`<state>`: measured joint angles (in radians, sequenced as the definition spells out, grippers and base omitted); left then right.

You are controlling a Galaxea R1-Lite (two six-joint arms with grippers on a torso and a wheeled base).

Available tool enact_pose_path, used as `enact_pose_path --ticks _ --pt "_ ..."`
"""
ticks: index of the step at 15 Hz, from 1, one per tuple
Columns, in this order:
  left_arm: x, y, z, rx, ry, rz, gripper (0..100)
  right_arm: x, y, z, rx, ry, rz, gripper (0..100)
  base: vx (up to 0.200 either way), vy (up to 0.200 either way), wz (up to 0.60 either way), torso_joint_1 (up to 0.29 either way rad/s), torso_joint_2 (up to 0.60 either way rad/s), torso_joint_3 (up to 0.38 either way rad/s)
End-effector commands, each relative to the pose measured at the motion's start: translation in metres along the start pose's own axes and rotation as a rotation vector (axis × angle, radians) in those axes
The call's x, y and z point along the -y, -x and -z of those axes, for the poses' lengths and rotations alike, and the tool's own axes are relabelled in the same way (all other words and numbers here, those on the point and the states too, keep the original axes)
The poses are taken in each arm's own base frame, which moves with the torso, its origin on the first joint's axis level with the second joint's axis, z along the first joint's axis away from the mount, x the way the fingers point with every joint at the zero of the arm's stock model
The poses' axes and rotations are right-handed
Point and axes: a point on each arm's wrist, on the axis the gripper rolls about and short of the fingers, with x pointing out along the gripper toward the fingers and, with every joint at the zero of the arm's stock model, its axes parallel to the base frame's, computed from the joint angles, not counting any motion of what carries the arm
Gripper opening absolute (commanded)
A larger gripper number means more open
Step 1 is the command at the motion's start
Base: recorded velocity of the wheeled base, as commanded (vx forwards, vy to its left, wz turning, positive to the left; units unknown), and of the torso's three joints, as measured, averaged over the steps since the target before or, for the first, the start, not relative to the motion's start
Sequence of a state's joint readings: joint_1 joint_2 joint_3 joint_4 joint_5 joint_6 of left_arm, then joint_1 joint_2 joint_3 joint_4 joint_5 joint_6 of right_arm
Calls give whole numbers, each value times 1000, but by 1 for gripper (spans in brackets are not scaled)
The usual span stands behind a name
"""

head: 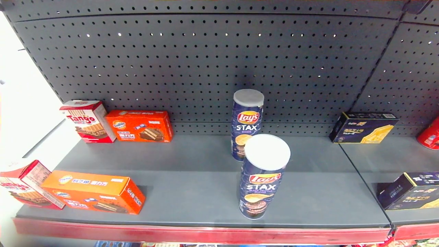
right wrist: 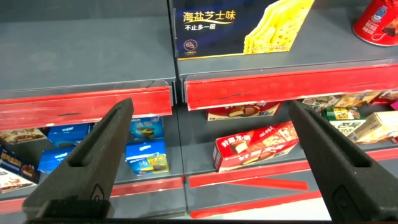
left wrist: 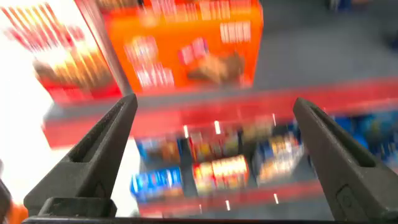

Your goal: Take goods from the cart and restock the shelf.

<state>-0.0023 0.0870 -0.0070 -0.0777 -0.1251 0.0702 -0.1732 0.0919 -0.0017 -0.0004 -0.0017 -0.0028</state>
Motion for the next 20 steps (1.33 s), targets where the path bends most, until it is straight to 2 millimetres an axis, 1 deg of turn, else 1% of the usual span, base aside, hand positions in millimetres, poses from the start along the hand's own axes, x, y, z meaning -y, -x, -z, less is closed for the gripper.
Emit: enact_pose_path --ticks 1,5,7,9,10,12,14,20 --pt "1 7 5 62 -5 8 100 0 0 0 -1 0 2 100 0 0 0 0 0 0" --pt "1 7 5 64 -7 8 100 0 0 0 -1 0 2 100 0 0 0 0 0 0" --pt "2 7 5 64 23 49 100 0 0 0 -1 0 0 100 0 0 0 0 0 0" --pt "2 7 6 61 24 24 100 0 0 0 -2 0 0 100 0 0 0 0 0 0" --pt "-2 7 13 -25 -12 -172 100 0 0 0 -1 0 2 100 0 0 0 0 0 0" --pt "-2 7 12 -18 -8 -151 100 0 0 0 -2 0 0 100 0 0 0 0 0 0" --pt "0 7 12 -12 -4 -76 100 0 0 0 -1 0 0 100 0 0 0 0 0 0" --pt "0 7 12 -12 5 -70 100 0 0 0 -2 0 0 100 0 0 0 0 0 0"
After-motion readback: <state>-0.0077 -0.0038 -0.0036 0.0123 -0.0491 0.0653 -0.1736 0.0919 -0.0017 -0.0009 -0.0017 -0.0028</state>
